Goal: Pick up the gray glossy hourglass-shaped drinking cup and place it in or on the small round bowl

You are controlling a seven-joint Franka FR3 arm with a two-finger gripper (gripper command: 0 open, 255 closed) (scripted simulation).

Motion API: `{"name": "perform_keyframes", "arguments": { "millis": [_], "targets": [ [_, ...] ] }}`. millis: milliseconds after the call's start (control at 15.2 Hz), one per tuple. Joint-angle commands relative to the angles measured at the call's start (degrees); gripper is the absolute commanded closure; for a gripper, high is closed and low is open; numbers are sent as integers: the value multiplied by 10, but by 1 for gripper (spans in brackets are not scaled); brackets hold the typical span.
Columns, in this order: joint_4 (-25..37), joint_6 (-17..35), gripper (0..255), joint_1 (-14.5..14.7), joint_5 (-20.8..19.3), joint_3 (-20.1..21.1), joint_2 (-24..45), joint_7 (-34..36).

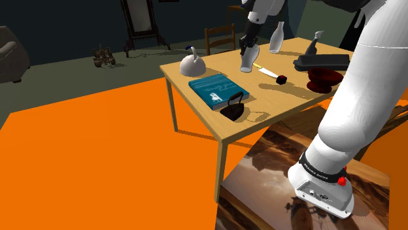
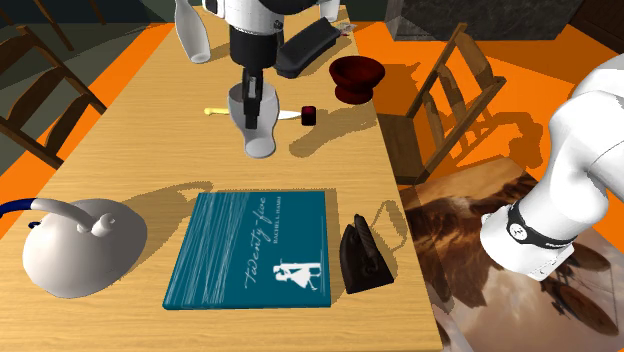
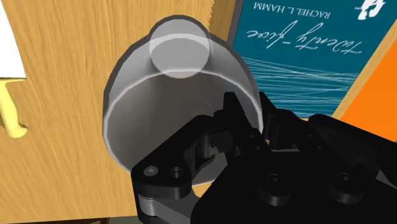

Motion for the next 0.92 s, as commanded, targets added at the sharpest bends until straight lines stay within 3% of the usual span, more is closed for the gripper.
{"name": "perform_keyframes", "arguments": {
  "millis": [0,858],
  "targets": [
    [9,-13,255,0,-4,-1,-4,4],
    [89,-102,255,-1,-19,-4,-17,26]
  ]
}}
